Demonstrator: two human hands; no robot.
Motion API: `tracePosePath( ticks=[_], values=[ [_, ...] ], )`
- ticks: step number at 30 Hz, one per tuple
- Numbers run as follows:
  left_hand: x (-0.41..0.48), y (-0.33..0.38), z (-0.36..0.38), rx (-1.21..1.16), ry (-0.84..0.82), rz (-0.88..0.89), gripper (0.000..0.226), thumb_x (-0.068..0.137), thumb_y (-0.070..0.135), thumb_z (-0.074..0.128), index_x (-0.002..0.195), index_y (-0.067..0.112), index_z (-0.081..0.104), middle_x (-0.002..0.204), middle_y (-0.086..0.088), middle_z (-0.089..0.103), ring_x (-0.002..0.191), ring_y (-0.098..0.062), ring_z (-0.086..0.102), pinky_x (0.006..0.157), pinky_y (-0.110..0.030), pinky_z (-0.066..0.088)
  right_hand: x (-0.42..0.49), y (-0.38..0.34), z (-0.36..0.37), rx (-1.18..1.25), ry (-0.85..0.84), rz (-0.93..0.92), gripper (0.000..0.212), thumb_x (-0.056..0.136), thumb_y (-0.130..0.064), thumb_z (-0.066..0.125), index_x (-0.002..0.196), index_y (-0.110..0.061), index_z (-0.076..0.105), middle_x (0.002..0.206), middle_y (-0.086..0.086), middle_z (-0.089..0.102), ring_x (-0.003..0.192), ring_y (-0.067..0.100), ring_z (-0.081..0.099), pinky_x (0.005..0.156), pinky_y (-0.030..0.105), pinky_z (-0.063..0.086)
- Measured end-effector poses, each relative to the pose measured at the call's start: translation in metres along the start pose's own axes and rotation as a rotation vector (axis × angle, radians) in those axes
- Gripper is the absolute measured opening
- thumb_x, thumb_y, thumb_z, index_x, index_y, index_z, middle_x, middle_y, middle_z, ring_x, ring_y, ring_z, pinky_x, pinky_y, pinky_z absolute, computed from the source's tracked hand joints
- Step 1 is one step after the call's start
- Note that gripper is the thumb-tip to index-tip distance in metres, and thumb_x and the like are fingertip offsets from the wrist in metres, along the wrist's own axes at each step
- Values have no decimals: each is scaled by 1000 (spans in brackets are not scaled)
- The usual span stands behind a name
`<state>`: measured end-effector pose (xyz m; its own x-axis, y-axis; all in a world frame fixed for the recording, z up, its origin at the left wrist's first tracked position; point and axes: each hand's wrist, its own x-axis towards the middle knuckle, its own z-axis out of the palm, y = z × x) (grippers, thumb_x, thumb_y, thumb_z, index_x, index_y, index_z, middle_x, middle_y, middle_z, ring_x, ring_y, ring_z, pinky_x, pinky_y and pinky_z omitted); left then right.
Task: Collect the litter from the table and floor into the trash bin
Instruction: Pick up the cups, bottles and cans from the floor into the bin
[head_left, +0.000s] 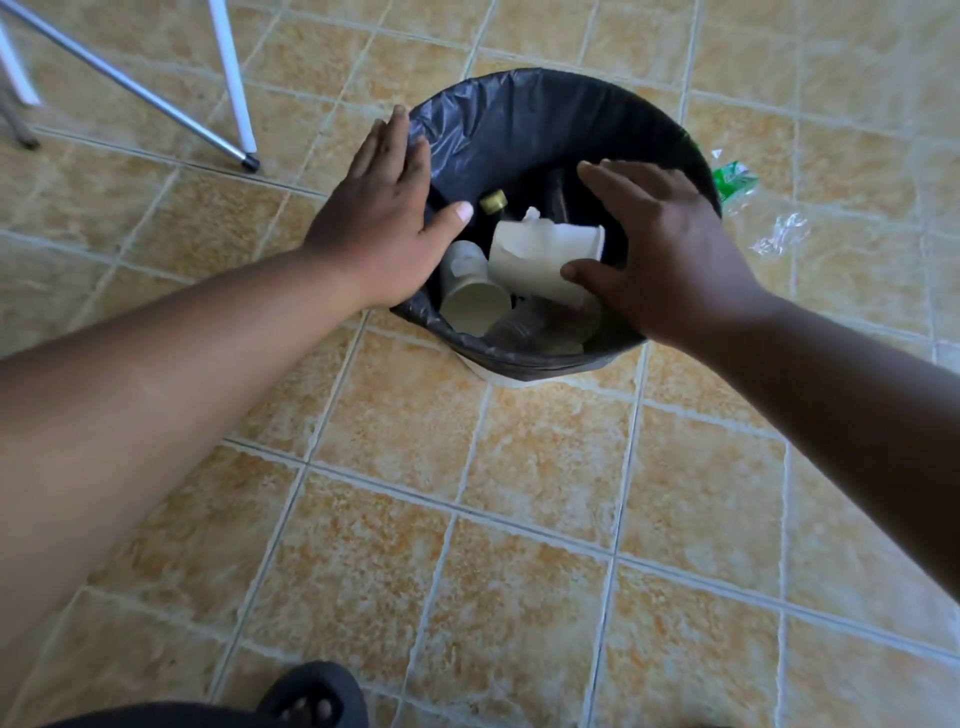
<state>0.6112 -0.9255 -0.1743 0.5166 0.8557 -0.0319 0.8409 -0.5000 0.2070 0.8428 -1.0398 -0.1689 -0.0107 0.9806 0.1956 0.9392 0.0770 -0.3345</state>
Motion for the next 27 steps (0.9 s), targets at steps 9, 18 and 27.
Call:
tracePosePath(
  ticks=[9, 18, 27],
  values=[
    [-1, 0, 0, 4, -4, -7, 80, 97, 62, 24, 155, 10, 8, 164, -6, -12, 150, -22, -9, 118, -37, 2, 5, 38, -9, -92, 73, 141, 74, 93, -50, 56, 149, -5, 38, 151, 17, 42, 145, 36, 27, 116, 48, 27],
    [-2, 0, 2, -4, 0, -2, 81, 96, 63, 25, 155, 11, 7, 164, -6, -12, 150, -20, -11, 118, -36, 1, 6, 44, -3, -101, -65, 186, 86, 95, -62, 40, 157, -8, 14, 165, 10, 12, 153, 26, -1, 120, 43, 14],
    [1, -10, 1, -171, -2, -4, 80, 95, 65, 30, 156, 20, 8, 164, 6, -8, 150, -12, -5, 115, -31, 3, 5, 42, -4, -134, -73, 164, 85, 96, -57, 44, 157, -6, 15, 165, 12, 11, 152, 26, -1, 120, 40, 11]
  ],
)
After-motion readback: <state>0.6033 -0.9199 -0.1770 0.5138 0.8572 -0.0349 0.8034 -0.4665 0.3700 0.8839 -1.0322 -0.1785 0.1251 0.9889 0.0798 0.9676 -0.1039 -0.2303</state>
